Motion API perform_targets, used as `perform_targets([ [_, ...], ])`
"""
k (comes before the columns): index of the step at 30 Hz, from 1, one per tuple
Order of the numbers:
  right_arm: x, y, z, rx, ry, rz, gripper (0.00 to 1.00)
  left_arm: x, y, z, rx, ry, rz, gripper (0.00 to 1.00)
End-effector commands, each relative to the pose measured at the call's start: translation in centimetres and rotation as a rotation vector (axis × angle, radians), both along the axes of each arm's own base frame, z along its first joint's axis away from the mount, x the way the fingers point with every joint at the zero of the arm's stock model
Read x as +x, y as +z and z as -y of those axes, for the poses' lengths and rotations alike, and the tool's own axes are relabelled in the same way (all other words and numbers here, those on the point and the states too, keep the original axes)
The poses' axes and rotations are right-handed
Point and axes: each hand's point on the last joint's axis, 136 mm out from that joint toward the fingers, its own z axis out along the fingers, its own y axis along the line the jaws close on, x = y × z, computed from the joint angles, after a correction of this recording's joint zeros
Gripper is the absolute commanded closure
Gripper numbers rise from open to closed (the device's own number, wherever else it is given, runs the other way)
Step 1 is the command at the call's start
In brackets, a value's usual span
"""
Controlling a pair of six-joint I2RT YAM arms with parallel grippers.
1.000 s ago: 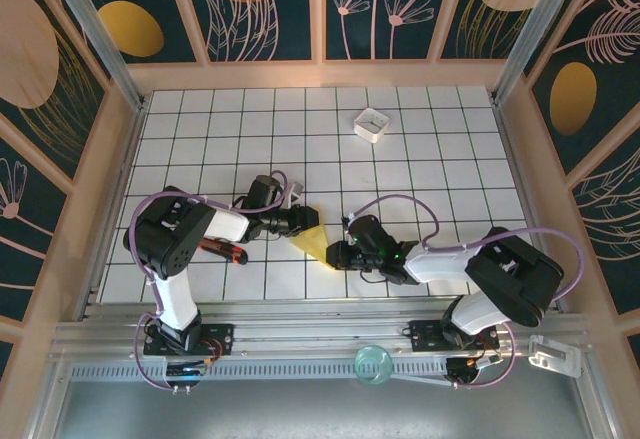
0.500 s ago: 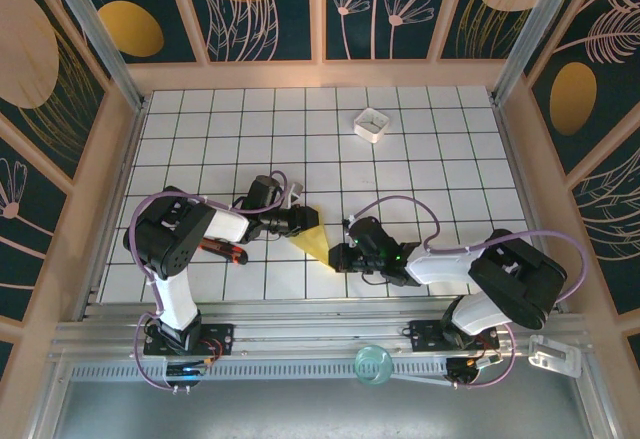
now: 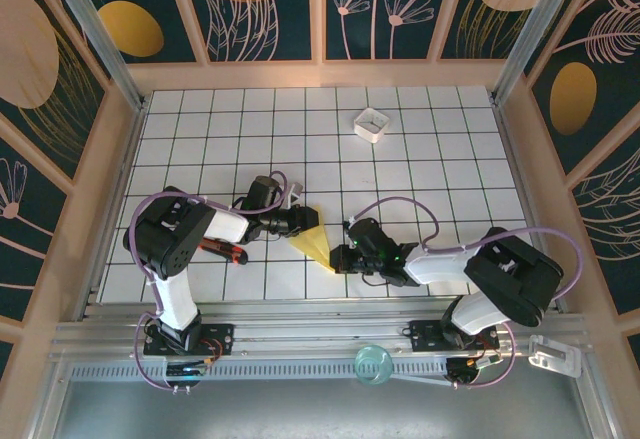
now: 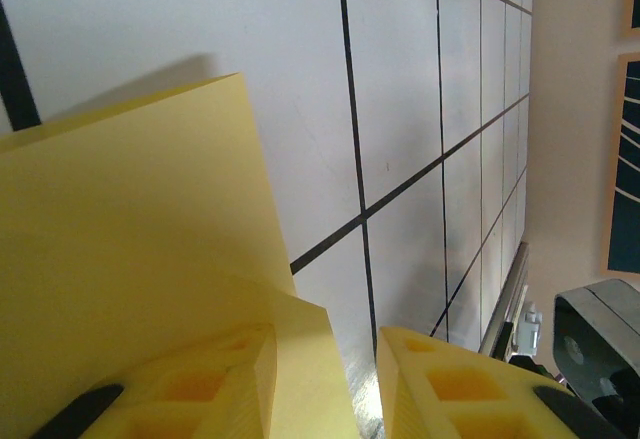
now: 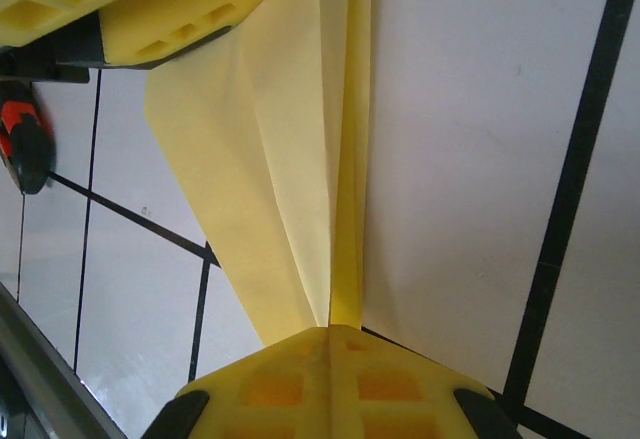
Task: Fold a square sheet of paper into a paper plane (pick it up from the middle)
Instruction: Fourth fold the wing at the center of the table.
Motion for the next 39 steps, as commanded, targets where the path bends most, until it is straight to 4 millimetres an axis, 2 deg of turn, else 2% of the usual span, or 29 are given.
perform_targets([
  [1,-0.4,-1.4,0.8,-0.044,-0.017,-0.025,0.98,-1.7,-3.6,-2.2,0.111,0.025,-0.087,0.66],
  [11,-0.7,-1.9,1.0,-0.056,-0.015,-0.037,0.98,-1.7,-3.5,-2.2,0.111,0.025,-0.087,0.66],
  [22,-0.4,0.7,0.4,0.01,0.003,0.016,0.92,-1.7,-3.7,-2.2,0.116,0.025,-0.087,0.66],
  [31,-1.2,0.3,0.3,0.013,0.018,-0.004,0.91,-1.7,-3.6,-2.2,0.117,0.024,-0.087,0.66],
  [39,-1.5,-0.2,-0.1,-0.001,0.036,-0.013,0.95,-1.7,-3.6,-2.3,0.118,0.025,-0.085,0.66],
])
